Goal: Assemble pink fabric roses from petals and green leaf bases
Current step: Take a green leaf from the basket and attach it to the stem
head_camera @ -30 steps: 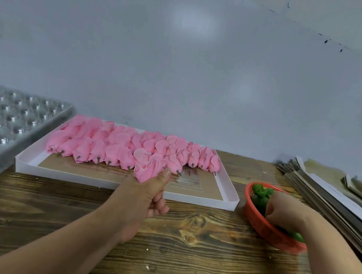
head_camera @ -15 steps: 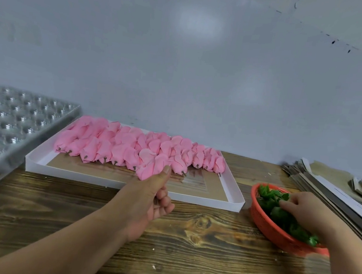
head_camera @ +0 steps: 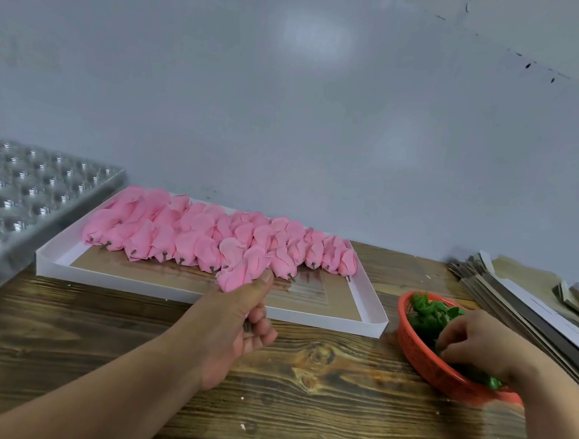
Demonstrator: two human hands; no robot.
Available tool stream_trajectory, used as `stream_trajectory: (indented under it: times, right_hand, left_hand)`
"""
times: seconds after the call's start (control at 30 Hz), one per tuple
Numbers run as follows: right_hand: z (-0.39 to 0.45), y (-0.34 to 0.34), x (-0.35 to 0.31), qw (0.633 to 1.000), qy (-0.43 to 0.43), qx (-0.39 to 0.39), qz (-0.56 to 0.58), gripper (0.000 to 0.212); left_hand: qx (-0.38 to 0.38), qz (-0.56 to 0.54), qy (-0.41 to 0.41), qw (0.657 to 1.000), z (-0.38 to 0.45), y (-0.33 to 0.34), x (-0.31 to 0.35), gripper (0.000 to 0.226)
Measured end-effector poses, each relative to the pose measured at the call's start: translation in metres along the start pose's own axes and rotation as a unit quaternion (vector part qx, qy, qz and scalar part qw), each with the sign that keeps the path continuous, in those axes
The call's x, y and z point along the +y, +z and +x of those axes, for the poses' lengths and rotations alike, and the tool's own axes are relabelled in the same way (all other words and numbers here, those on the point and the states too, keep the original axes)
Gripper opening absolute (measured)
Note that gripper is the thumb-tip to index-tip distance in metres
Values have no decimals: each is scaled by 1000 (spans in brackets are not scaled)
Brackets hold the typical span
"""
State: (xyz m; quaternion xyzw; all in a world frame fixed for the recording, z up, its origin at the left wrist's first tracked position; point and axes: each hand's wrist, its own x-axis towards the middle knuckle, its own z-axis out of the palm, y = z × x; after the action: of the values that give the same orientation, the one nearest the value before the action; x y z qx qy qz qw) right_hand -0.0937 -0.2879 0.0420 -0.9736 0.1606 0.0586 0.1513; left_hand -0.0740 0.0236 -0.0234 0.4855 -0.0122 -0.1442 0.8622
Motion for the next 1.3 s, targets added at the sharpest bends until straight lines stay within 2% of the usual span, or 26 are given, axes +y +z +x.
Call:
stream_trajectory:
  times: [0.13, 0.3, 0.43, 0.53, 0.67, 0.8, 0.9, 0.97, 1.03, 1.1, 1.17, 1.23, 1.3]
  right_hand:
    - [3, 2, 2, 999, -19, 33, 14, 22]
    - [8, 4, 10, 991, -14, 90, 95, 17]
    - [14, 3, 16, 964, 34, 178, 193, 15]
    - [12, 1, 18, 946, 45, 242, 209, 15]
    - [9, -3, 20, 947, 38, 232, 221, 14]
    - [11, -6, 23, 921, 40, 290, 258, 12]
    - [14, 0, 25, 908, 63, 301, 284, 23]
    - [16, 1, 25, 895, 72, 292, 329, 31]
    - [15, 0, 23, 889, 59, 255, 375, 29]
    - [12, 1, 20, 910, 27, 223, 349, 27]
    - [10, 3, 17, 930, 11, 219, 296, 37]
    - [6, 3, 11, 929, 1, 248, 273, 36]
    - [4, 3, 1, 918, -21, 298, 260, 25]
  left_hand:
    - [4, 2, 1, 1000, -1, 1, 0, 27]
    - [9, 7, 0, 1000, -1, 2, -1, 27]
    - [14, 6, -4, 1000, -2, 3, -1, 24]
    - [14, 7, -8, 1000, -2, 3, -1, 24]
    - [18, 6, -12, 1000, -2, 3, 0, 25]
    - [25, 15, -5, 1000, -3, 4, 0, 28]
    - [27, 19, -11, 999, -4, 5, 0, 30]
    - [26, 20, -12, 999, -3, 4, 0, 30]
    - [26, 20, -14, 999, -2, 3, -1, 29]
    - [22, 16, -13, 1000, -2, 2, -2, 26]
    - [18, 15, -13, 1000, -1, 2, -2, 26]
    - [15, 14, -11, 1000, -2, 2, -1, 28]
    - [13, 10, -13, 1000, -2, 3, -1, 30]
